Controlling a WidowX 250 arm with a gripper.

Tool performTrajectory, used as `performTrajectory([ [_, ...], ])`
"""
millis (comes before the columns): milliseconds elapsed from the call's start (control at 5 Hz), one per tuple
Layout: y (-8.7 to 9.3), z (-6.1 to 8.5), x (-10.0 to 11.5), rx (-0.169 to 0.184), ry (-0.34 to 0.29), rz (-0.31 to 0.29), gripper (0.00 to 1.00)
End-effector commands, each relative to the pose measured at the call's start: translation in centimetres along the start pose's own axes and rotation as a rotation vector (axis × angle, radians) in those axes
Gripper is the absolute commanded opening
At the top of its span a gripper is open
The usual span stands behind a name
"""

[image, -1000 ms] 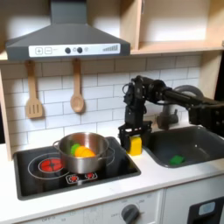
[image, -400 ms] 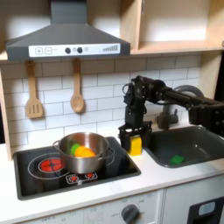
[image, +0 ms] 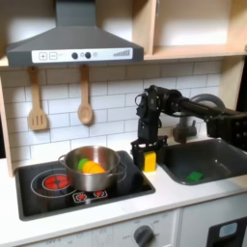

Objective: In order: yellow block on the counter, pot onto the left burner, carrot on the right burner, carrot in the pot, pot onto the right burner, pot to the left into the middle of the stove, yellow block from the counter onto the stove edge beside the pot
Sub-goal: 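Move the yellow block from the counter onto the stove edge beside the pot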

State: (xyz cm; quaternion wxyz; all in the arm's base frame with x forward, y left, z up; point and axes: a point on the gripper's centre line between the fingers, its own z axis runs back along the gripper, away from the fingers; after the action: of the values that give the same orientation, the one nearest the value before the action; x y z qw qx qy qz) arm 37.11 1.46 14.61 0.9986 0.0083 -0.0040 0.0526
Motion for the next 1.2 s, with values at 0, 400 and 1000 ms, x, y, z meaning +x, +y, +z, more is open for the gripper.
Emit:
performTrajectory([
  [0,-0.2,0.0,0.1,0.002,-0.009,-0.004,0.00],
  [400,-0.1,0.2,0.2,0.002,-0.018,0.002,0.00],
  [1000,1.4,0.1,0.2,-0.018,-0.076,0.168,0.00],
])
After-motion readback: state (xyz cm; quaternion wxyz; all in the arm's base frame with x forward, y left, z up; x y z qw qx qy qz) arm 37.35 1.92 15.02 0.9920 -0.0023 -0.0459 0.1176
